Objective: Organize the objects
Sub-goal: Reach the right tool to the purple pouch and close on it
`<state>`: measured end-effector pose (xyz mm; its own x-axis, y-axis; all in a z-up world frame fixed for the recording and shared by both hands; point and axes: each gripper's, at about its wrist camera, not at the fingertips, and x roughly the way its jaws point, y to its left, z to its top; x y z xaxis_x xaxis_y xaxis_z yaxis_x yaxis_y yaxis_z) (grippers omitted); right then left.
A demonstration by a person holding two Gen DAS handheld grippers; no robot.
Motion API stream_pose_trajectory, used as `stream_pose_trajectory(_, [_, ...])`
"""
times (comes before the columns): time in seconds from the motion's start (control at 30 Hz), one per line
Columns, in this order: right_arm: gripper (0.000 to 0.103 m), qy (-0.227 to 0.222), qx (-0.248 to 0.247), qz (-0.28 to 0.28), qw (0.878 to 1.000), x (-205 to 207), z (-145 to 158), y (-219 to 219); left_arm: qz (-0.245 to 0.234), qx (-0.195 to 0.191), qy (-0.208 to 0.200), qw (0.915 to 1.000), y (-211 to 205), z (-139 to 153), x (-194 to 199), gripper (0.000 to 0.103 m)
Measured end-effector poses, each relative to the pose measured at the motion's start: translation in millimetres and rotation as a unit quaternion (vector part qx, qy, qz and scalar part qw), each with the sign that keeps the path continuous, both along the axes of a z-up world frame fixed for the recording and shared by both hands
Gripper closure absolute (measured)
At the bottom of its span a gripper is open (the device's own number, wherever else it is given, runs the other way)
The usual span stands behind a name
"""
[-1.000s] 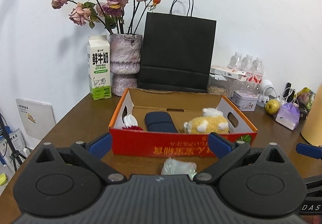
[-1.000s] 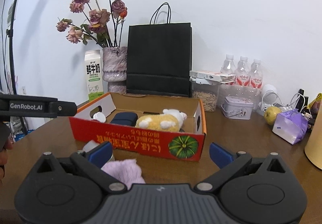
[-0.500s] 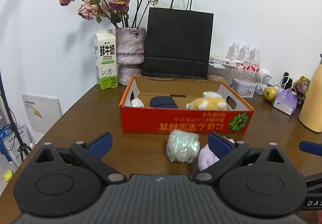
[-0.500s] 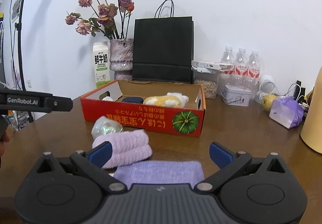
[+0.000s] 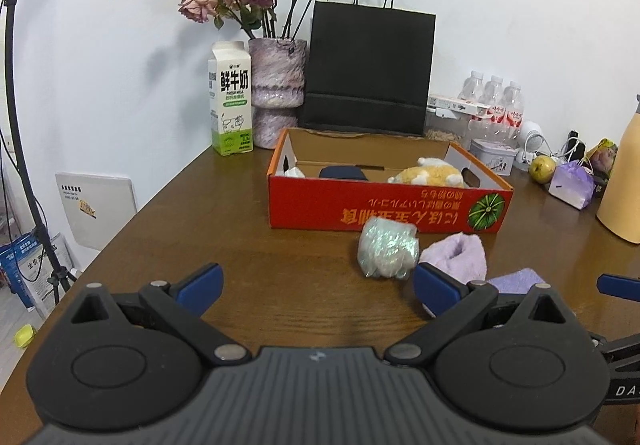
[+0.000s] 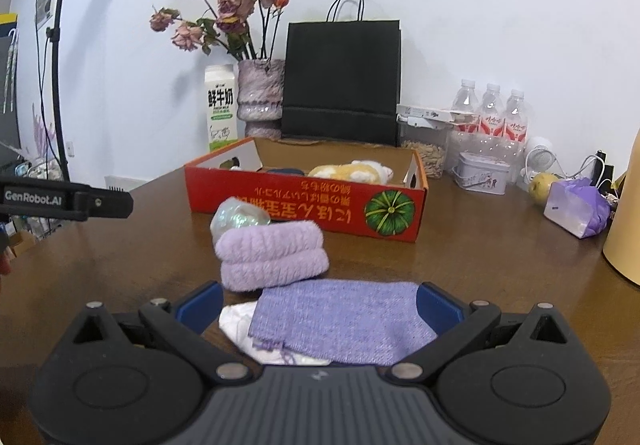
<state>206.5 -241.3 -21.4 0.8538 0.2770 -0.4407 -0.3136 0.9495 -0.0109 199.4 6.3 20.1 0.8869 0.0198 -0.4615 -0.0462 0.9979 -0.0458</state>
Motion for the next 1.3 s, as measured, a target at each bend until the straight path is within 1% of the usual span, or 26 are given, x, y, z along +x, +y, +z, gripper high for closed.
stream_pose_trajectory(0.13, [0.0, 0.013, -0.016, -0.003, 1.0, 6, -7, 0, 0.002, -0.002, 0.007, 1.0, 4, -4, 0, 0.0])
stream_pose_trajectory(0.23, [0.0, 0.032, -0.028, -0.007, 0.999, 20, -12, -3, 0.002, -0.005, 0.009, 0.9999, 4, -5, 0, 0.0])
stream_pose_trajectory(0.3, [0.0, 0.052, -0.031, -0.005, 0.998, 32, -16, -6, 0.002, -0.004, 0.01, 0.9999, 4, -7, 0, 0.0])
stream_pose_trajectory(0.4, [0.0, 0.095, -0.038, -0.005, 0.995, 53, -24, -6, 0.002, -0.003, 0.013, 0.9999, 3, -8, 2, 0.0])
stream_pose_trajectory(0.5, [0.0, 0.113, -0.026, 0.008, 0.993, 69, -27, -7, 0.002, -0.004, 0.016, 0.9999, 3, -10, 4, 0.0])
stream_pose_trajectory(0.57, [0.0, 0.132, -0.022, 0.006, 0.991, 82, -33, -8, 0.003, -0.004, 0.018, 0.9998, 1, -11, 6, 0.0])
stream_pose_trajectory(0.6, [0.0, 0.144, -0.012, 0.005, 0.99, 88, -37, -11, 0.003, -0.003, 0.019, 0.9998, 1, -11, 6, 0.0])
stream_pose_trajectory(0.63, [0.0, 0.142, 0.002, 0.006, 0.99, 90, -39, -14, 0.002, -0.003, 0.019, 0.9998, 1, -12, 6, 0.0])
stream_pose_trajectory(0.8, [0.0, 0.118, 0.004, 0.017, 0.993, 85, -45, -17, 0.004, -0.002, 0.023, 0.9997, -2, -14, 9, 0.0])
stream_pose_trajectory(0.83, [0.003, 0.116, 0.006, 0.017, 0.993, 83, -45, -18, 0.004, -0.001, 0.024, 0.9997, -3, -15, 10, 0.0])
stream_pose_trajectory(0.87, [0.009, 0.113, 0.009, 0.018, 0.993, 82, -44, -19, 0.003, 0.001, 0.024, 0.9997, -4, -15, 10, 0.0])
stream_pose_trajectory(0.9, [0.013, 0.111, 0.011, 0.019, 0.994, 81, -43, -21, 0.003, 0.003, 0.025, 0.9997, -5, -15, 10, 0.0])
stream_pose_trajectory(0.97, [0.029, 0.106, 0.017, 0.024, 0.994, 79, -42, -22, 0.004, 0.007, 0.025, 0.9997, -6, -15, 11, 0.0])
stream_pose_trajectory(1.0, [0.034, 0.104, 0.021, 0.026, 0.994, 78, -41, -23, 0.004, 0.007, 0.025, 0.9997, -7, -15, 11, 0.0])
stream_pose_trajectory(1.07, [0.046, 0.101, 0.028, 0.024, 0.994, 78, -40, -25, 0.004, 0.008, 0.024, 0.9997, -9, -15, 12, 0.0])
stream_pose_trajectory(1.1, [0.05, 0.099, 0.034, 0.024, 0.994, 78, -39, -27, 0.003, 0.008, 0.023, 0.9997, -10, -15, 12, 0.0])
stream_pose_trajectory(1.17, [0.065, 0.093, 0.048, 0.017, 0.994, 77, -38, -31, 0.003, 0.009, 0.023, 0.9997, -12, -15, 13, 0.0])
stream_pose_trajectory(1.2, [0.069, 0.09, 0.056, 0.014, 0.994, 77, -37, -34, 0.002, 0.008, 0.023, 0.9997, -13, -16, 14, 0.0])
stream_pose_trajectory(1.23, [0.078, 0.09, 0.064, 0.012, 0.994, 77, -37, -37, 0.0, 0.008, 0.023, 0.9997, -14, -16, 15, 0.0])
stream_pose_trajectory(1.27, [0.083, 0.089, 0.07, 0.011, 0.994, 77, -37, -38, -0.002, 0.008, 0.023, 0.9997, -16, -17, 16, 0.0])
stream_pose_trajectory(1.3, [0.084, 0.085, 0.074, 0.01, 0.994, 76, -36, -40, -0.006, 0.008, 0.023, 0.9997, -19, -17, 16, 0.0])
